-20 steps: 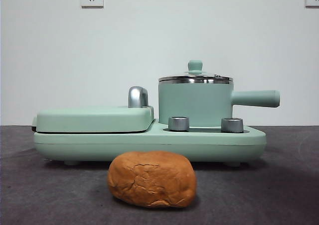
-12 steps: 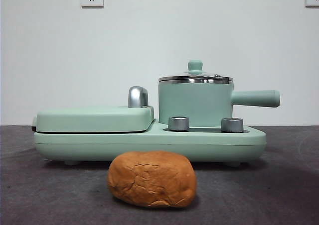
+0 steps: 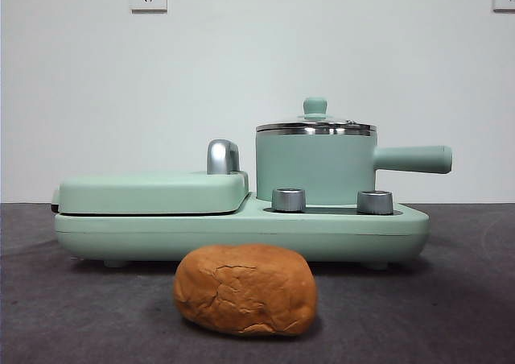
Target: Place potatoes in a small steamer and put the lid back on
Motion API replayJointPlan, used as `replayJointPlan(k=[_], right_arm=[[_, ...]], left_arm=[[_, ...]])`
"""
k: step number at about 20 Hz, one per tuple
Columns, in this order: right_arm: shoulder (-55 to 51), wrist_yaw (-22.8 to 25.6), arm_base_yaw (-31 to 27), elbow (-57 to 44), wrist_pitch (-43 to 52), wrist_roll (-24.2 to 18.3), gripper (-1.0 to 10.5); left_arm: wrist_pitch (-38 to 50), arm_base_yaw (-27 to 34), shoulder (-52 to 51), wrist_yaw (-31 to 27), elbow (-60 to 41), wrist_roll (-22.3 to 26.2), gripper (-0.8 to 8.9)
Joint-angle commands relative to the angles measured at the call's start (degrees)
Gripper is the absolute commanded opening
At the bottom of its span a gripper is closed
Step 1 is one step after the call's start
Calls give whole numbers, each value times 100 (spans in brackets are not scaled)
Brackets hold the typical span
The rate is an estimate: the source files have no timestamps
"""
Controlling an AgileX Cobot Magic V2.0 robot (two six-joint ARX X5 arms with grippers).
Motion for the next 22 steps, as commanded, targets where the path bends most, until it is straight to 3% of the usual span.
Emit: replayJointPlan(k=[1,6,12,18,22], right_arm=[[190,-188,2,494,-577,313,14],[737,-835,2,1261,-1152,-39,14],[1604,-1611,2,2085,-1840,-1001,14],[2404,-1790,2,2785,-2457,-2194,14],[2879,-1777,2,3235,-2964,-3003,14]], left_arm=[[-396,0,173,22,507,28,9],[-1281,0,734,634,1381,787,9],[-2277,0,1617,1344,2437,1786,9],[-2697,-2,2492,2015,3228,2918,8],[-2846,-92,2964,2092,3580,3969,8]])
